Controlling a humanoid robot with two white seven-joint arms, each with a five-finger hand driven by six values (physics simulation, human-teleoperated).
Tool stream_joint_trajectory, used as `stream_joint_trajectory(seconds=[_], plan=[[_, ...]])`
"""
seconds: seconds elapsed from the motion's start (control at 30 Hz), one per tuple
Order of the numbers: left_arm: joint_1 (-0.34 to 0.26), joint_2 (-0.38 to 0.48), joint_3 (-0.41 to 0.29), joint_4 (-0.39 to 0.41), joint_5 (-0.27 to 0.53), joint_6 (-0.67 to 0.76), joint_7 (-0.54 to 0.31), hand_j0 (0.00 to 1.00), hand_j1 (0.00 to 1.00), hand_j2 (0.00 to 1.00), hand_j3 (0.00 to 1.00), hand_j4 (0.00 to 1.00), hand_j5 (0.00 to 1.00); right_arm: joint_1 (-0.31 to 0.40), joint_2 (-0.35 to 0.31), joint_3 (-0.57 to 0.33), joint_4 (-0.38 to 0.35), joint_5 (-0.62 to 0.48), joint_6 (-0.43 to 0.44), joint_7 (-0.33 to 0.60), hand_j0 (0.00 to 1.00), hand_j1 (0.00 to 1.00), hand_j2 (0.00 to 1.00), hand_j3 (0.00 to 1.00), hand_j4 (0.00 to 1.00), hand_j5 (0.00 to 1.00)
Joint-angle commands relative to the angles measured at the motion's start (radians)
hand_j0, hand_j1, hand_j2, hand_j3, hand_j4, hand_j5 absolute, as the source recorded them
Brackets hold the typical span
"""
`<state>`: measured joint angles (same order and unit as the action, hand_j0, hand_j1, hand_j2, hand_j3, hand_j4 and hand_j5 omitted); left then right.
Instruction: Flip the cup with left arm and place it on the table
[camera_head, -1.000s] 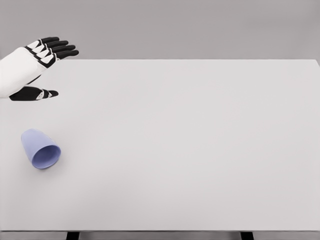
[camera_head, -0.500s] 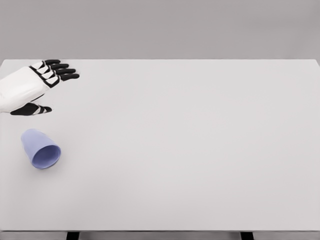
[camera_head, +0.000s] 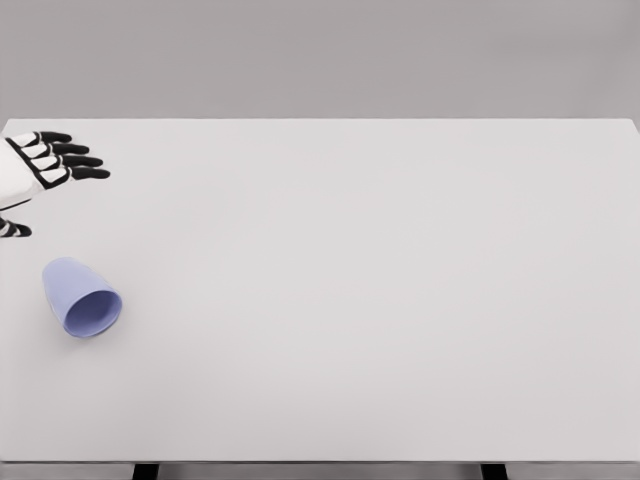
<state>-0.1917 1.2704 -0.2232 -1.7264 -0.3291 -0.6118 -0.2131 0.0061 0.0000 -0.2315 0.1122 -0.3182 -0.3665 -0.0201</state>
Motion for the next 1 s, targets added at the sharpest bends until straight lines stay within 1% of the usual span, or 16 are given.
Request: stream_joint_trajectory(seconds=[0.0, 0.07, 0.13, 0.17, 0.23, 0.33, 0.4, 0.47, 0.7, 0.97], plan=[[0.0, 0.053, -0.067, -0.001, 0.082, 0.001, 0.001, 1.0, 1.0, 1.0, 1.0, 1.0, 1.0, 0.0, 0.0, 0.0, 0.0, -0.001, 0.0, 0.0, 1.0, 1.0, 1.0, 1.0, 1.0, 1.0], [0.0, 0.081, -0.082, -0.001, 0.125, 0.001, 0.001, 1.0, 1.0, 1.0, 1.0, 1.0, 1.0, 0.0, 0.0, 0.0, 0.0, -0.001, 0.0, 0.0, 1.0, 1.0, 1.0, 1.0, 1.0, 1.0], [0.005, 0.087, -0.088, 0.001, 0.163, 0.001, 0.001, 1.0, 1.0, 1.0, 1.0, 1.0, 1.0, 0.0, 0.0, 0.0, 0.0, -0.001, 0.0, 0.0, 1.0, 1.0, 1.0, 1.0, 1.0, 1.0], [0.005, 0.099, -0.117, 0.002, 0.185, 0.001, 0.001, 1.0, 1.0, 1.0, 1.0, 1.0, 1.0, 0.0, 0.0, 0.001, 0.0, -0.001, 0.0, 0.0, 1.0, 1.0, 1.0, 1.0, 1.0, 1.0], [0.005, 0.124, -0.15, 0.002, 0.216, 0.001, 0.001, 1.0, 1.0, 1.0, 1.0, 1.0, 1.0, 0.0, 0.0, 0.0, 0.0, -0.001, 0.0, 0.0, 1.0, 1.0, 1.0, 1.0, 1.0, 1.0], [0.005, 0.152, -0.174, 0.001, 0.248, 0.001, 0.001, 1.0, 1.0, 1.0, 1.0, 1.0, 1.0, 0.0, 0.0, 0.001, 0.0, -0.001, 0.0, 0.0, 1.0, 1.0, 1.0, 1.0, 1.0, 1.0], [0.006, 0.156, -0.18, 0.002, 0.255, 0.001, 0.001, 1.0, 1.0, 1.0, 1.0, 1.0, 1.0, 0.0, 0.0, 0.0, 0.0, -0.001, 0.0, 0.0, 1.0, 1.0, 1.0, 1.0, 1.0, 1.0], [0.006, 0.155, -0.222, 0.007, 0.282, 0.001, 0.001, 1.0, 1.0, 1.0, 1.0, 1.0, 1.0, 0.0, 0.0, 0.0, 0.0, -0.001, 0.0, 0.0, 1.0, 1.0, 1.0, 1.0, 1.0, 1.0], [0.009, 0.155, -0.285, 0.007, 0.283, 0.001, 0.001, 1.0, 1.0, 1.0, 1.0, 1.0, 1.0, 0.0, 0.0, 0.0, 0.0, -0.001, 0.0, 0.0, 1.0, 1.0, 1.0, 1.0, 1.0, 1.0], [0.011, 0.142, -0.297, 0.008, 0.266, 0.001, 0.0, 1.0, 1.0, 1.0, 1.0, 1.0, 1.0, 0.0, 0.0, 0.0, 0.0, -0.001, 0.0, 0.0, 1.0, 1.0, 1.0, 1.0, 1.0, 1.0]])
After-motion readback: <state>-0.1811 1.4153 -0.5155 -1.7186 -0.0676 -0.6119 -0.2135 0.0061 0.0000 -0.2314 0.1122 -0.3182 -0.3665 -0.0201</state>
